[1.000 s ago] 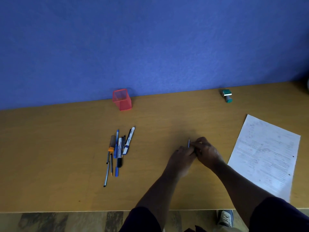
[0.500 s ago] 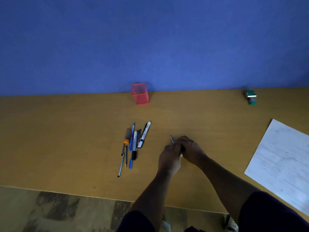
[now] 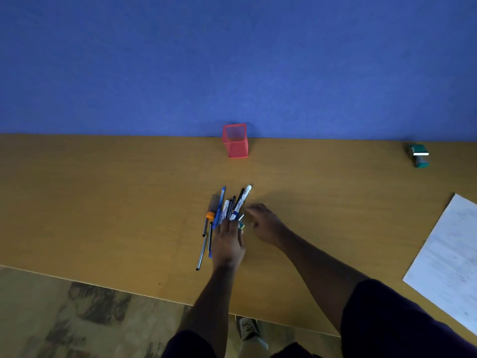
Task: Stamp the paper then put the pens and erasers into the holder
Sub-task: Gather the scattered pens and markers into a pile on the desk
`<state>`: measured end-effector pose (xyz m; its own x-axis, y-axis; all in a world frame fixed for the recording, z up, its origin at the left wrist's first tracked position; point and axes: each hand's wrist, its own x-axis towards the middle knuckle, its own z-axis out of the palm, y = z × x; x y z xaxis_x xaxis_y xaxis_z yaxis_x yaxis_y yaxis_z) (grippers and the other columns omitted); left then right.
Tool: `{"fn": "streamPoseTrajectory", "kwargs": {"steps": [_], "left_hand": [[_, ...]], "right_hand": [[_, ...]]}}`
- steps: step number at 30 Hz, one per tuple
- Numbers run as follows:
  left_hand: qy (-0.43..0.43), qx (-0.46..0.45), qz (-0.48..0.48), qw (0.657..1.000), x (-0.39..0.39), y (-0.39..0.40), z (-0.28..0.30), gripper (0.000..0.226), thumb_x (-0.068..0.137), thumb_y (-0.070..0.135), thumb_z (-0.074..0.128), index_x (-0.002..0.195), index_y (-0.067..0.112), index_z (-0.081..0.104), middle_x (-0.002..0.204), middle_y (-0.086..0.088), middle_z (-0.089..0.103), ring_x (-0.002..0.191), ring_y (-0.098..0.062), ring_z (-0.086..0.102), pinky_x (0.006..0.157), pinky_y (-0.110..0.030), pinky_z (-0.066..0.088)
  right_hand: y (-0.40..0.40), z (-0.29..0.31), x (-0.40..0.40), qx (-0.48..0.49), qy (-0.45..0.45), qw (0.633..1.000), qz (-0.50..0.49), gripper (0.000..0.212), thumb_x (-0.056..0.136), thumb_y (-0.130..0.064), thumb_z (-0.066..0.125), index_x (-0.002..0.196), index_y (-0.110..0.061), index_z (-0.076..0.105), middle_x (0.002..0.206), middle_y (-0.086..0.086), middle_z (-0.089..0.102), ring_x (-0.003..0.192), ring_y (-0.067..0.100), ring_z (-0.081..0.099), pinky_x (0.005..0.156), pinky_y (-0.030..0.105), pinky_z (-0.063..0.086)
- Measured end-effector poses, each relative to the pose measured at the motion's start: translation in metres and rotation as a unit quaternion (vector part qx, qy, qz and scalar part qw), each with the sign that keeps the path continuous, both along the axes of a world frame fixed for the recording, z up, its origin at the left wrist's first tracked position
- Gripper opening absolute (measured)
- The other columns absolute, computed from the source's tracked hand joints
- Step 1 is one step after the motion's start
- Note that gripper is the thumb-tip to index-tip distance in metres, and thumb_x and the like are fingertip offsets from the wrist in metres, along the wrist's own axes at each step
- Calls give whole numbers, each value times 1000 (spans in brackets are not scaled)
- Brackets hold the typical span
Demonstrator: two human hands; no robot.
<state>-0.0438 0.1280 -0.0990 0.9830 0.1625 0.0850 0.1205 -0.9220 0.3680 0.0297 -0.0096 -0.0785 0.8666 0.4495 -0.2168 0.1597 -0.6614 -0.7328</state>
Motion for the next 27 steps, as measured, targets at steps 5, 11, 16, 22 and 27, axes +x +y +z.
{"fn": "streamPoseTrajectory", "kwargs": {"steps": [5, 11, 16, 22, 27], "left_hand": [[-36, 24, 25, 999, 7, 4, -3, 20, 77, 5, 75, 95, 8, 66, 98, -13, 62, 91, -33, 62, 76, -42, 53], [-59, -1, 49, 997, 15, 4, 0, 19, 74, -5, 75, 87, 7, 67, 89, -15, 61, 83, -36, 62, 70, -45, 54], [-41, 15, 37, 998, 20, 1, -2, 22, 73, -3, 79, 90, 6, 69, 99, -18, 62, 92, -41, 62, 74, -48, 55], [7, 78, -30, 997, 10, -9, -5, 78, 50, -10, 79, 123, 12, 60, 129, -15, 55, 119, -37, 55, 94, -51, 54], [-16, 75, -113, 991, 9, -36, -5, 59, 71, 6, 76, 127, 12, 57, 133, -10, 53, 119, -33, 55, 97, -48, 50]], "right_hand": [[18, 2, 2, 24, -4, 999, 29, 50, 96, -5, 49, 146, -6, 43, 155, 12, 38, 142, 24, 38, 116, 32, 31], [14, 2, 5, 19, 7, 997, 70, 63, 89, -7, 51, 149, -16, 39, 154, 7, 42, 139, 25, 42, 111, 35, 39], [-6, -6, 2, -39, 3, 996, 78, 82, 84, -3, 47, 152, -40, 22, 153, 1, 43, 134, 24, 47, 101, 42, 49], [-44, -14, -5, -92, -45, 993, 54, 72, 87, -14, 55, 149, -41, 29, 150, -1, 45, 133, 20, 48, 102, 32, 45], [-94, -7, -11, -78, -153, 984, -38, 44, 90, -16, 53, 133, -23, 59, 119, 8, 68, 108, 28, 64, 85, 37, 54]]}}
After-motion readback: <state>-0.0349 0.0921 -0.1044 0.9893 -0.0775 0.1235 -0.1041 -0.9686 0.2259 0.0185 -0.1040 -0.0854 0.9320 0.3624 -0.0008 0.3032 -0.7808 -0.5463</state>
